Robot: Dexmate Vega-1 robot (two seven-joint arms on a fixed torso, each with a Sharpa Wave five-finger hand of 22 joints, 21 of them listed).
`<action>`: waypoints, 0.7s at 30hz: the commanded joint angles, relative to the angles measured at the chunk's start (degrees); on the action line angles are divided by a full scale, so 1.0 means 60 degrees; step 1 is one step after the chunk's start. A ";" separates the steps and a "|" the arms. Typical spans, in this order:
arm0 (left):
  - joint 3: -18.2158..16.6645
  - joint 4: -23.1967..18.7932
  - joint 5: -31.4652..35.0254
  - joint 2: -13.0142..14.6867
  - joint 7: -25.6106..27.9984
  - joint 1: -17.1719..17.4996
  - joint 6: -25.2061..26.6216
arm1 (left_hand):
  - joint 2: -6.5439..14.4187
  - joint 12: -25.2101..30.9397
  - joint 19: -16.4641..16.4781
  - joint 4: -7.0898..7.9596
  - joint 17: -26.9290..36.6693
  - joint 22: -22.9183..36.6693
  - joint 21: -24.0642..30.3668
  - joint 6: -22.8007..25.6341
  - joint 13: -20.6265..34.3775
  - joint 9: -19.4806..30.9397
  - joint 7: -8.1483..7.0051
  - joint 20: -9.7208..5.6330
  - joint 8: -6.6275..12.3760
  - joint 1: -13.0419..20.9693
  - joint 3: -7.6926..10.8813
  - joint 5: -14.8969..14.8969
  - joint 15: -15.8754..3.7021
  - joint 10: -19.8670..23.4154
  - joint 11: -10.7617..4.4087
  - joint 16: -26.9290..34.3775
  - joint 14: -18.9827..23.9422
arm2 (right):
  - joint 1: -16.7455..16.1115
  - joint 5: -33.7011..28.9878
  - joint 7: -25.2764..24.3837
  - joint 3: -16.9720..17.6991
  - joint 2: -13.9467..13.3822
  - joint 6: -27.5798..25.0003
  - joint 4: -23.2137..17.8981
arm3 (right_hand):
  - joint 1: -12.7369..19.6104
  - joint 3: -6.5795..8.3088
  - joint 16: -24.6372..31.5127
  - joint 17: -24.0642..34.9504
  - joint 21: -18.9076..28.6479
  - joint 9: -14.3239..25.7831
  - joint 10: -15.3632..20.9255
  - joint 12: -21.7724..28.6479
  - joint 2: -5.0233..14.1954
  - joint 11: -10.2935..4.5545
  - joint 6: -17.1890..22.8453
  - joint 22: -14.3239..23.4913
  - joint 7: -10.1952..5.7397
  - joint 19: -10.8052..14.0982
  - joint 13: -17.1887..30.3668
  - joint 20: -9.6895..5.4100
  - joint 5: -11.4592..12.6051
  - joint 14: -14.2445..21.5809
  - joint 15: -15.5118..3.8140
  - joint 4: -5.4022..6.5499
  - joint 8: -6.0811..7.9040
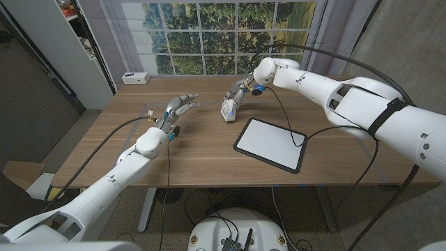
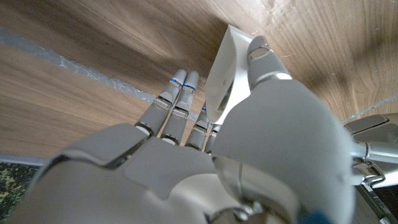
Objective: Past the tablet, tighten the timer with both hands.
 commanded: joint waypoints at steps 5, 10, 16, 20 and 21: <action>-0.0015 0.0062 0.1290 -0.0404 0.1409 0.0129 -0.0869 | -0.0365 0.0213 0.0018 0.0153 0.0025 0.0036 -0.0127 0.0622 -0.0001 0.0169 -0.0036 -0.0100 0.0246 0.0349 -0.0561 0.0141 -0.0430 0.0445 -0.0108 0.0052 0.0198 | 0.0128 0.1352 0.0730 0.0750 0.0139 -0.0154 0.0692 | 0.0301 0.0133 -0.0057 -0.0084 0.0056 0.0636 0.2135 0.1467 0.0462 0.0180 0.1904 0.0019 0.0330 0.0134 0.1538 0.0015 0.0101 0.0404 -0.1298 -0.0043 0.1229; 0.0019 0.0269 0.1453 -0.0682 0.1605 0.0079 -0.1231 | -0.0534 0.0267 0.0037 0.0208 0.0026 0.0040 -0.0156 0.0838 0.0025 0.0239 0.0078 -0.0145 0.0332 0.0375 -0.0791 0.0237 -0.0477 0.0546 -0.0070 0.0053 0.0243 | -0.0266 0.1719 0.0809 0.1064 -0.0463 -0.0939 -0.0672 | 0.0338 0.0165 -0.0071 -0.0116 0.0043 0.0663 0.2204 0.1521 0.0443 0.0236 0.1965 0.0016 0.0397 0.0148 0.1601 0.0023 0.0121 0.0538 -0.1276 -0.0066 0.1255; 0.0146 0.0542 0.1588 -0.0946 0.1608 -0.0093 -0.1431 | -0.0597 0.0287 0.0045 0.0232 0.0027 0.0044 -0.0179 0.0904 0.0053 0.0296 0.0182 -0.0168 0.0360 0.0440 -0.0923 0.0320 -0.0468 0.0560 -0.0010 0.0049 0.0261 | -0.0440 0.2230 0.0985 0.1365 -0.0661 -0.1389 -0.1108 | 0.0412 0.0239 -0.0085 -0.0175 0.0032 0.0706 0.2359 0.1631 0.0392 0.0341 0.2010 0.0009 0.0568 0.0206 0.1713 0.0048 0.0171 0.0842 -0.1209 -0.0106 0.1270; 0.0198 0.0664 0.1644 -0.1052 0.1590 -0.0192 -0.1507 | -0.0544 0.0291 0.0048 0.0227 0.0034 0.0047 -0.0193 0.0979 0.0071 0.0332 0.0223 -0.0169 0.0392 0.0567 -0.0944 0.0378 -0.0456 0.0548 0.0022 0.0036 0.0233 | -0.0382 0.2544 0.1253 0.1476 -0.0557 -0.1269 -0.0794 | 0.0445 0.0282 -0.0121 -0.0197 0.0018 0.0722 0.2379 0.1660 0.0374 0.0375 0.2027 0.0006 0.0641 0.0210 0.1762 0.0054 0.0201 0.0912 -0.1155 -0.0118 0.1273; 0.0212 0.0683 0.1664 -0.1072 0.1585 -0.0224 -0.1507 | -0.0533 0.0293 0.0049 0.0228 0.0035 0.0047 -0.0195 0.0998 0.0073 0.0338 0.0212 -0.0167 0.0400 0.0584 -0.0948 0.0385 -0.0451 0.0548 0.0020 0.0035 0.0229 | -0.0366 0.2590 0.1298 0.1485 -0.0532 -0.1210 -0.0718 | 0.0459 0.0294 -0.0127 -0.0203 0.0012 0.0726 0.2382 0.1667 0.0365 0.0380 0.2027 0.0005 0.0650 0.0207 0.1775 0.0058 0.0209 0.0937 -0.1146 -0.0125 0.1272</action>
